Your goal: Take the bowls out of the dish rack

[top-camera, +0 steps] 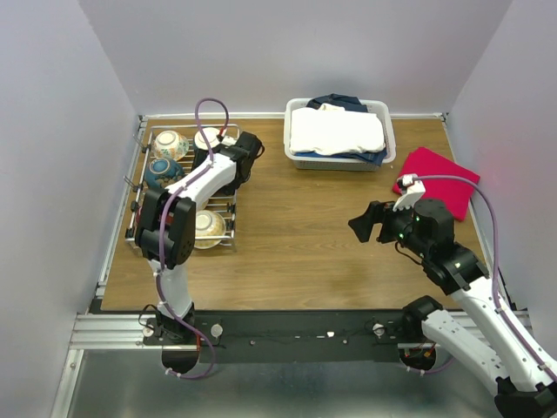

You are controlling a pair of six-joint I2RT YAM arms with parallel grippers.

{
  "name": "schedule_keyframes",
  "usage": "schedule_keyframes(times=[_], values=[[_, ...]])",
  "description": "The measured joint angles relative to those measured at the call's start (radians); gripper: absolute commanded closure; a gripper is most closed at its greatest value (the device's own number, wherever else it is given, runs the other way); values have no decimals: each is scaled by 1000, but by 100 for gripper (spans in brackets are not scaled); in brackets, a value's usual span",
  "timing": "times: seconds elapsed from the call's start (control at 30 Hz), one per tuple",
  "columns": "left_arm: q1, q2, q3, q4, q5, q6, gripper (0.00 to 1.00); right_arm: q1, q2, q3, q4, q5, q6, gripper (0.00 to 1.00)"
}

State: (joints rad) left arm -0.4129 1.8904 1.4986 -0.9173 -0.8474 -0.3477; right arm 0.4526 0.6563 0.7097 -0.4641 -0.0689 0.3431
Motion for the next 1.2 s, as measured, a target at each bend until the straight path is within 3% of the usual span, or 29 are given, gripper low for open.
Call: schedule_keyframes(times=[0.37,1.2], values=[[-1,72,-1,18,-19,-2,1,0,39,0,1,12,-2,0],[-20,171,-9,20,-232,-66,1,0,79,0,23,12,-43,0]])
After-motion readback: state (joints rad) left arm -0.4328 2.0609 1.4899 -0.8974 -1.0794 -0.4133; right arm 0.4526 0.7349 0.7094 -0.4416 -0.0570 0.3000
